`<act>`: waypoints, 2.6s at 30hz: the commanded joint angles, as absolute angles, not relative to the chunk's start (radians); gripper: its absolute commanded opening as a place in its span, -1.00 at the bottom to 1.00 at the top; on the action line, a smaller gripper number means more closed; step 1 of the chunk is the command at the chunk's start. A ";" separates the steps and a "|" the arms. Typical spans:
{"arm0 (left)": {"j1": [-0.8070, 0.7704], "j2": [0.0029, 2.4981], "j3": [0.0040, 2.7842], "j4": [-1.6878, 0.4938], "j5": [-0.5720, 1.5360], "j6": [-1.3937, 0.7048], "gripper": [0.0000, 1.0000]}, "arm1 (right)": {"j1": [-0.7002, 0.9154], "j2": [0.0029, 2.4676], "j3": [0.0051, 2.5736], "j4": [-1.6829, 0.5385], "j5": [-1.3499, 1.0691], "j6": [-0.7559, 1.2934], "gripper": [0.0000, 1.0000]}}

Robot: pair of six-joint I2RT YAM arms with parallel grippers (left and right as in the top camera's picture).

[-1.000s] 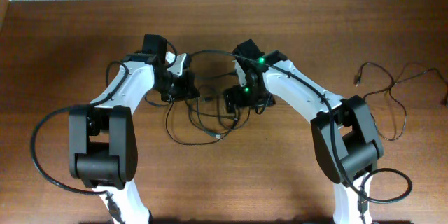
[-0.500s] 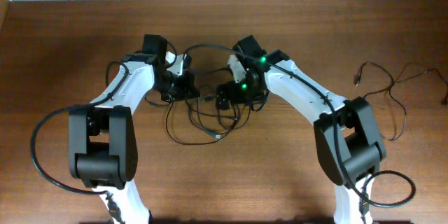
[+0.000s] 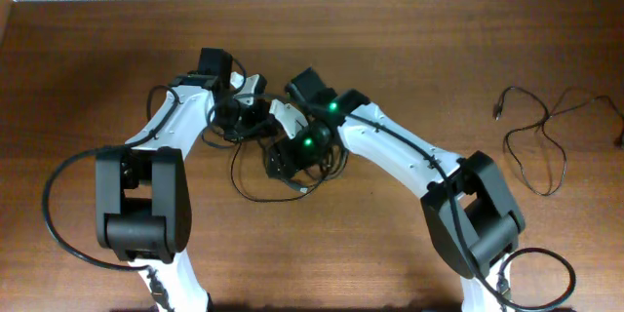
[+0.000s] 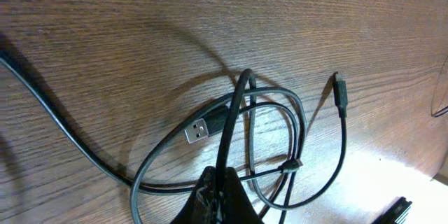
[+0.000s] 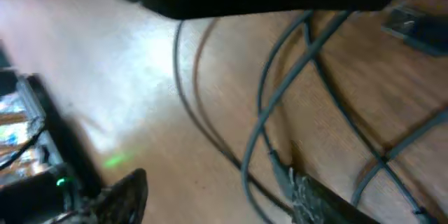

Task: Untangle cables

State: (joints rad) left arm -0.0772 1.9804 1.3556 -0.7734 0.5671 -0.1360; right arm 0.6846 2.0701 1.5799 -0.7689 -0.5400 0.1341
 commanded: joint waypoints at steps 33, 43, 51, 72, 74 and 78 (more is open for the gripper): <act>-0.075 1.982 1.362 -0.831 0.665 -0.467 -1.00 | 0.680 2.067 1.536 -0.743 -0.406 0.173 -0.55; -0.075 1.982 1.362 -0.823 0.475 -0.467 -0.97 | 0.670 2.047 1.537 -0.752 -0.407 0.173 -0.92; -0.075 1.982 1.362 -0.819 0.301 -0.471 0.25 | 0.659 1.787 1.537 -0.804 -0.411 0.210 -0.92; -0.069 1.982 1.361 -0.797 0.253 -0.466 -1.00 | 0.548 1.390 1.584 -0.477 -0.539 0.293 -0.92; -0.069 1.982 1.361 -0.797 0.253 -0.466 -1.00 | 0.548 1.382 1.584 -0.428 -0.539 0.294 -0.92; -0.069 1.982 1.361 -0.797 0.253 -0.466 -1.00 | 0.548 1.382 1.584 -0.398 -0.538 0.298 -0.92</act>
